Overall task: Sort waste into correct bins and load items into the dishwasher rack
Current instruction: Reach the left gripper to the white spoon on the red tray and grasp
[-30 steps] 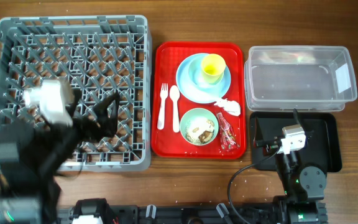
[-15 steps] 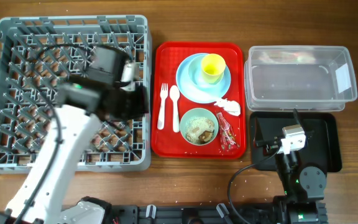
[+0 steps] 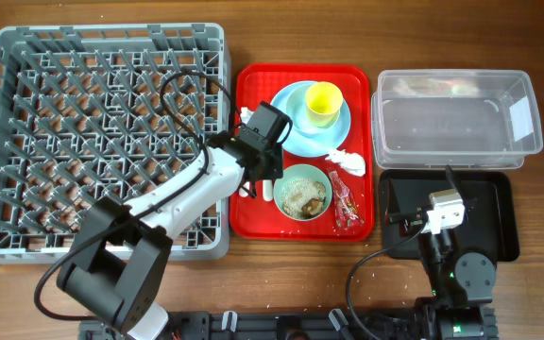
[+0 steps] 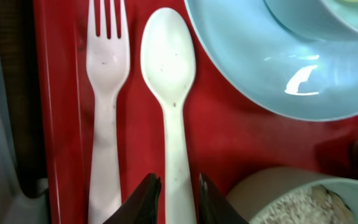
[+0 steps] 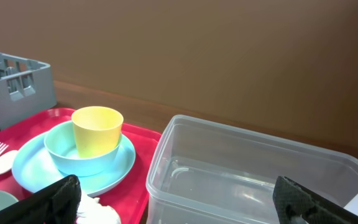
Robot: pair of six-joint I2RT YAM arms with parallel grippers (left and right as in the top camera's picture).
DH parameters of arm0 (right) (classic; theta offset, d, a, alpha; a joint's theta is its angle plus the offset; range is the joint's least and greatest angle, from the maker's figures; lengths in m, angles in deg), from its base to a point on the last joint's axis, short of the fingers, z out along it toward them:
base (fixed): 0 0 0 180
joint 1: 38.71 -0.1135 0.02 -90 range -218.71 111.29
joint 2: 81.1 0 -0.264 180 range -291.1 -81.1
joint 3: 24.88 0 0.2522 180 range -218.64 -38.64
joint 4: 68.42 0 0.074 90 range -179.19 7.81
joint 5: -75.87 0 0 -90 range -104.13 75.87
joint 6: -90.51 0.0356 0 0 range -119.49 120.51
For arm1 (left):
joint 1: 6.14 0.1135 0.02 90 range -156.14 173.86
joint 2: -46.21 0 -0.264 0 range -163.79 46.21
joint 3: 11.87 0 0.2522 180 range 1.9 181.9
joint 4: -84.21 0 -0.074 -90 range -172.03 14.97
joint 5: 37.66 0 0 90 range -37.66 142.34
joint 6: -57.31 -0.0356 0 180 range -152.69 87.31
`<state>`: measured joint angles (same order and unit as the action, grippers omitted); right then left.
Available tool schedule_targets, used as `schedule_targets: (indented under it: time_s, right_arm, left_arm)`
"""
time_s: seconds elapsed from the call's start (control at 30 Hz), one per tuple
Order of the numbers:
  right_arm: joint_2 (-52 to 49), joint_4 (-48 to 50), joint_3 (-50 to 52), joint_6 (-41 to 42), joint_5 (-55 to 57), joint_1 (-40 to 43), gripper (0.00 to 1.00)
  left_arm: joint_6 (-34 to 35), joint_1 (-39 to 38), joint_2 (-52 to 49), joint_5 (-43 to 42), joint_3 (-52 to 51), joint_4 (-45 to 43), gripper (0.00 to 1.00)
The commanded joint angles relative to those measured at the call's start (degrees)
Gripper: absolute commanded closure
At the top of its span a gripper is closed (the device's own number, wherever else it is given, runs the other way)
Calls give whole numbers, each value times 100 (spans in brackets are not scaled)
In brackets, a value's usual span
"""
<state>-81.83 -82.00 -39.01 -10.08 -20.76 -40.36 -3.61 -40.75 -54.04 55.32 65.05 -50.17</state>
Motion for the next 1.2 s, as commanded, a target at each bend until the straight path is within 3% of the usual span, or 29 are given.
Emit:
schedule_targets:
  time_s: [0.0,0.13,0.27,0.4,1.17]
  right_arm:
    - [48,20,7,7,-31,24,0]
    - [46,20,7,7,-31,24,0]
    - [48,20,7,4,-31,24,0]
    - [46,20,7,4,-31,24,0]
    - [46,20,7,7,-31,24,0]
  left_arm:
    - [39,-15,-127,273,-28,-107,79]
    - [297,-15,-262,271,-28,-348,82]
    - [302,-15,-490,271,-28,-428,82]
    - [317,-15,-553,271,-28,-538,77]
    - [337,-15,-564,273,-522,-1093,80]
